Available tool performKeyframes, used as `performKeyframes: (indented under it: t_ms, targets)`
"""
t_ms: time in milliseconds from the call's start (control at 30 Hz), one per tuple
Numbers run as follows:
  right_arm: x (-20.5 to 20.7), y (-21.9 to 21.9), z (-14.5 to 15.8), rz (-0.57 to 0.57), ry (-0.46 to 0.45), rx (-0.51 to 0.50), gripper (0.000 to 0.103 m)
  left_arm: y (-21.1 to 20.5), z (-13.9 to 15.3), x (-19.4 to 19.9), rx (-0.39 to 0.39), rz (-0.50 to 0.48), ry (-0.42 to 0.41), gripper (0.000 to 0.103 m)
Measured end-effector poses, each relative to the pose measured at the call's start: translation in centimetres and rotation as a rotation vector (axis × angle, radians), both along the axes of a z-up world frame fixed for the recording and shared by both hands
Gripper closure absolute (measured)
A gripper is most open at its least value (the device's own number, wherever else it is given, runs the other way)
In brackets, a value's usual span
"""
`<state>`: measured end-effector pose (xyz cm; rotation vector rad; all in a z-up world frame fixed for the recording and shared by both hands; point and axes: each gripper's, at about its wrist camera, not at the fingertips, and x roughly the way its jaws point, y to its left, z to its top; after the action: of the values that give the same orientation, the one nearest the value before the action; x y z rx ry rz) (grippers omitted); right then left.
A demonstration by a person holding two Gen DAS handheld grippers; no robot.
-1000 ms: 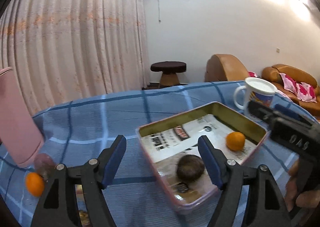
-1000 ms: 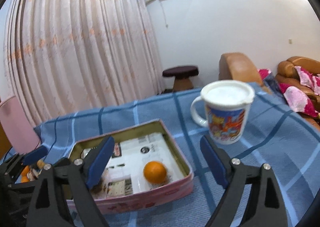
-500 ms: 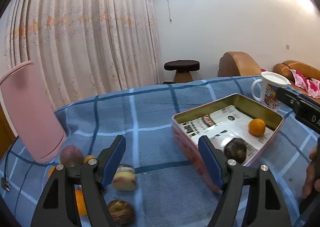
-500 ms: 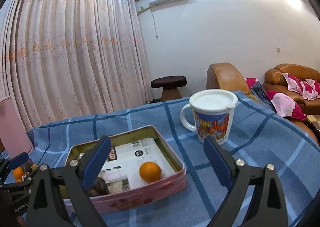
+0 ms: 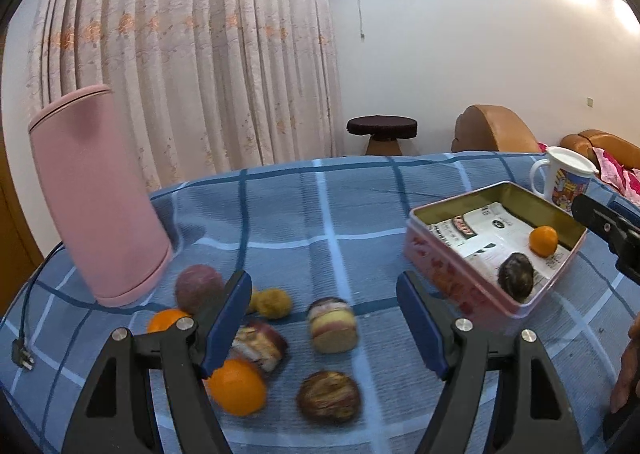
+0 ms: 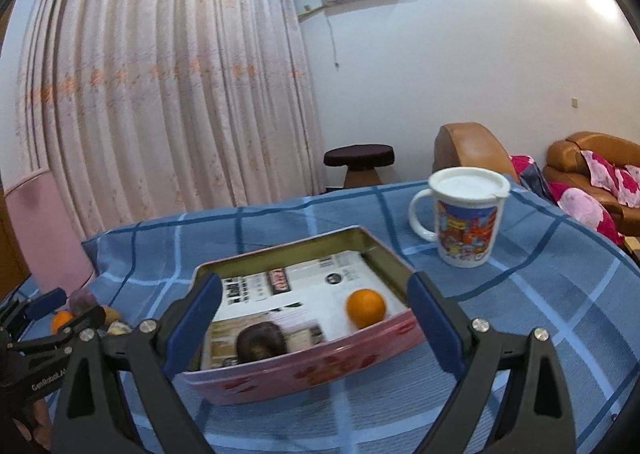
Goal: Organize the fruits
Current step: 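Move both open tools back toward the fruit cluster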
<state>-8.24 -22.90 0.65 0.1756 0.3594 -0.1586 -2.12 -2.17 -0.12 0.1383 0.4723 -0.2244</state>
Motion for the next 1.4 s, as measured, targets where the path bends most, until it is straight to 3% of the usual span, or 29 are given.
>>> performKeyframes:
  t_ms: [600, 933, 1200, 1400]
  targets:
    - [1.2, 8.8, -0.4, 0.170, 0.045, -0.078, 0.007, 4.6, -0.4, 0.5, 0.015, 0.050, 0.035, 0.027]
    - [2.3, 11.7, -1.1, 0.291, 0.118, -0.091, 0.010, 7.5, -0.5, 1.3, 0.048, 0.143, 0.047, 0.027]
    - [4.0, 15.3, -2.6, 0.427, 0.260, -0.131, 0.025, 13.7, -0.5, 2.5, -0.067, 0.279, 0.087, 0.027]
    - [5.5, 18.1, -4.4, 0.541, 0.392, -0.133, 0.040, 15.6, -0.8, 3.0, -0.144, 0.295, 0.137, 0.027]
